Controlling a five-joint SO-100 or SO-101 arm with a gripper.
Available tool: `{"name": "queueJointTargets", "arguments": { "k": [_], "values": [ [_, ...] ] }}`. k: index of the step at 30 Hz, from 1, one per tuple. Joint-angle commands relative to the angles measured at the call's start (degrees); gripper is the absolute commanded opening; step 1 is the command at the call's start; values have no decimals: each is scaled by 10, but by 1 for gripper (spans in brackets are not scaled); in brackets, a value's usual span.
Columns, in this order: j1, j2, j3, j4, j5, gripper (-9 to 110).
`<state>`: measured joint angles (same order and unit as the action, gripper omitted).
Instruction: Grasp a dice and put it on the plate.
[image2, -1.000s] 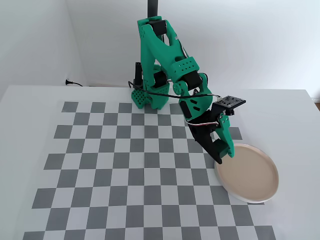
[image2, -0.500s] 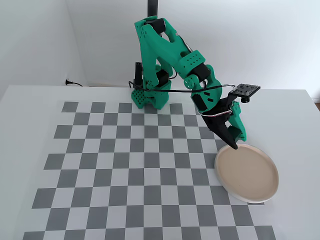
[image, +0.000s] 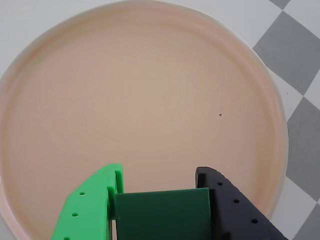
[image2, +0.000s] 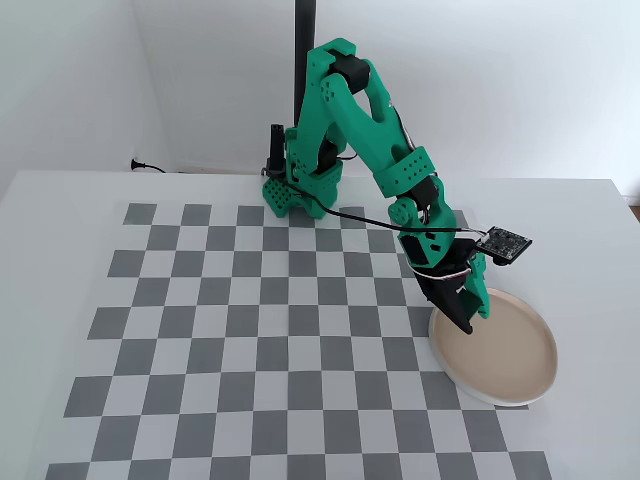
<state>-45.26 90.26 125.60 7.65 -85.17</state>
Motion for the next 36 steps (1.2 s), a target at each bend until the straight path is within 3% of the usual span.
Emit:
{"name": "queueJointTargets", "arguments": {
  "k": [1, 16, 22, 36],
  "values": [
    [-1, -23, -83, -16, 3, -4],
    [-7, -115, -230, 7, -12, -2],
    [-7, -129, -258, 24, 1, 20],
    [-6, -112, -263, 34, -3, 23]
  ]
}}
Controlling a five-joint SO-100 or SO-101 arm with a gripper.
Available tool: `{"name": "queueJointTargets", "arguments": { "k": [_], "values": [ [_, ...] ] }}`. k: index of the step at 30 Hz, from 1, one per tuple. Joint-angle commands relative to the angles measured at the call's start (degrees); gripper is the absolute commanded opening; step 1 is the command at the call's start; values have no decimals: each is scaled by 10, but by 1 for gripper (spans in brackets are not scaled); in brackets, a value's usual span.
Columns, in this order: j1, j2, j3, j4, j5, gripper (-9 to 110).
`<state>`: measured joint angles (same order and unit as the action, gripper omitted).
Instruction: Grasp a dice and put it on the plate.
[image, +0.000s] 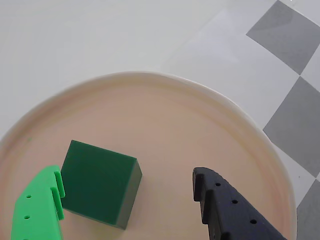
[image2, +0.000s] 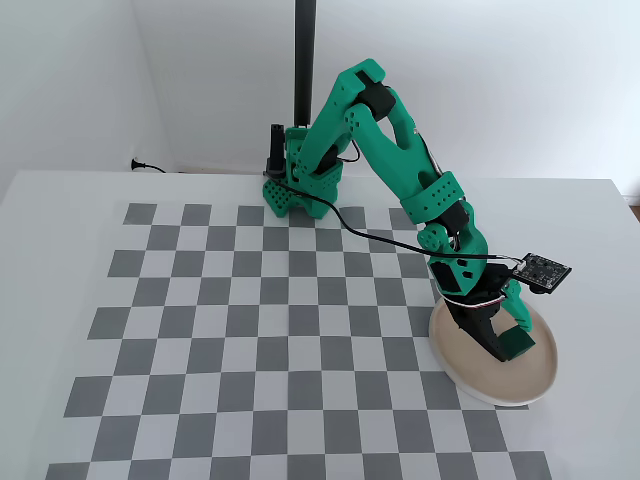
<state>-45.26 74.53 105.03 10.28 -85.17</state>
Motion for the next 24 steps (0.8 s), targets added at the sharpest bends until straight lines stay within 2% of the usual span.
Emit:
{"name": "queueJointTargets", "arguments": {
  "k": [1, 15, 24],
  "values": [
    [-6, 54, -57, 12, -4, 22],
    [63, 222, -57, 144, -1, 16],
    [151, 326, -54, 267, 19, -4]
  ]
}}
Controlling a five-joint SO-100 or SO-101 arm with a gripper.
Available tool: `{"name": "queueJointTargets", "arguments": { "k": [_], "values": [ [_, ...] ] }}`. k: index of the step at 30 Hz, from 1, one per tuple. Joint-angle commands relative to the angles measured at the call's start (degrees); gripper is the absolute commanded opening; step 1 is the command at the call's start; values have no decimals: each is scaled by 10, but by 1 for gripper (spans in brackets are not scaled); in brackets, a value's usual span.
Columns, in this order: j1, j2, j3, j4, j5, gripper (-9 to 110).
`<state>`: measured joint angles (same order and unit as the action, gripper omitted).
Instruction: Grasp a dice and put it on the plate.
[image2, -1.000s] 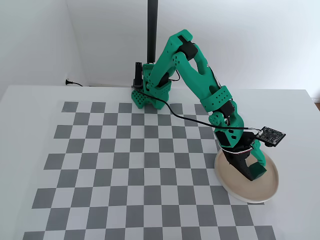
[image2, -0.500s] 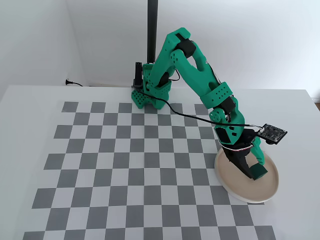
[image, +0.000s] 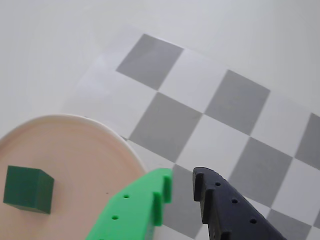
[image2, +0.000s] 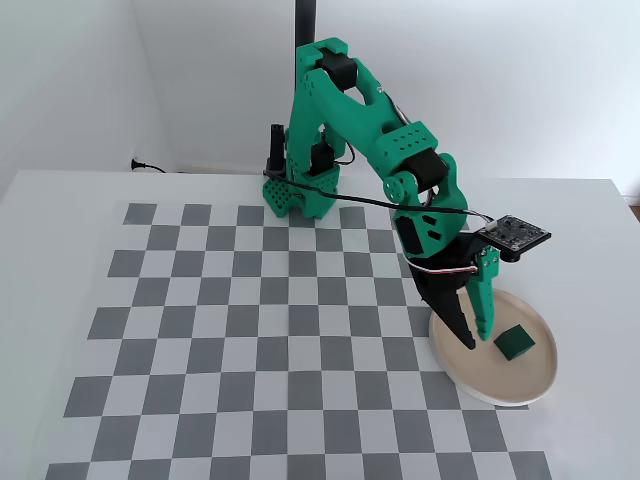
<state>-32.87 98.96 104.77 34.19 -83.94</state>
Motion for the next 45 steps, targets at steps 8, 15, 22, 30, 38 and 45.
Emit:
{"name": "queueJointTargets", "arguments": {
  "k": [8, 15, 22, 30, 38, 45],
  "values": [
    [110, 120, -46, 84, 47, -4],
    [144, 163, -34, 132, 92, -4],
    [150, 297, 112, 85, 105, -4],
    [201, 313, 160, 28, 211, -4],
    [245, 369, 234, -1, 353, -4],
    [270, 402, 270, 23, 447, -4]
  ]
}}
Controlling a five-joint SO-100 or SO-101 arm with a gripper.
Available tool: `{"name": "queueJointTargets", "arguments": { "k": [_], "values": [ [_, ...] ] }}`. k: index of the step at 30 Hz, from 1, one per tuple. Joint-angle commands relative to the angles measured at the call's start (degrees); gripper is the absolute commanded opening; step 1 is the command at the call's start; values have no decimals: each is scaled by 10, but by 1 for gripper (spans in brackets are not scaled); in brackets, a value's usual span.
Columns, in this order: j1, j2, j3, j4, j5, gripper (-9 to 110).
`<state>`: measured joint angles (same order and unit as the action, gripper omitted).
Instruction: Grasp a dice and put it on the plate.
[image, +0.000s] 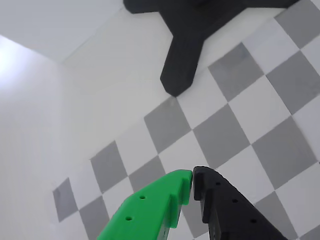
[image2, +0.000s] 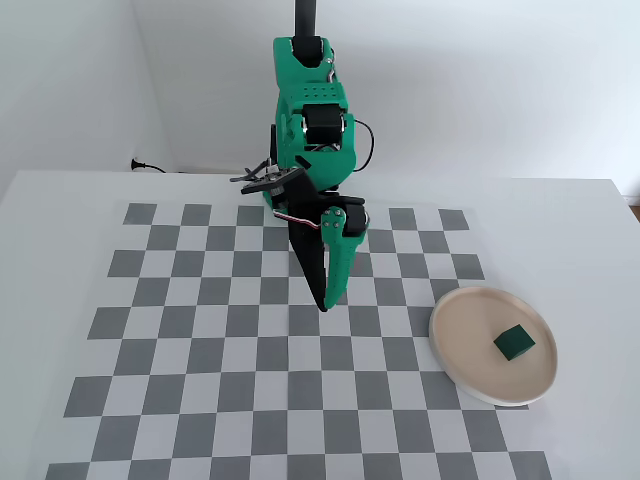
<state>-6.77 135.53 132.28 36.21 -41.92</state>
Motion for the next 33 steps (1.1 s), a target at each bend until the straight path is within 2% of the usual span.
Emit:
{"name": "queueJointTargets", "arguments": {
  "k": [1, 7, 17, 28, 33],
  "values": [
    [11, 43, 4, 4, 36, -4],
    [16, 104, 58, 35, 81, -4],
    [57, 136, 112, 41, 236, -4],
    [63, 227, 206, 76, 329, -4],
    [55, 321, 276, 99, 357, -4]
  ]
}}
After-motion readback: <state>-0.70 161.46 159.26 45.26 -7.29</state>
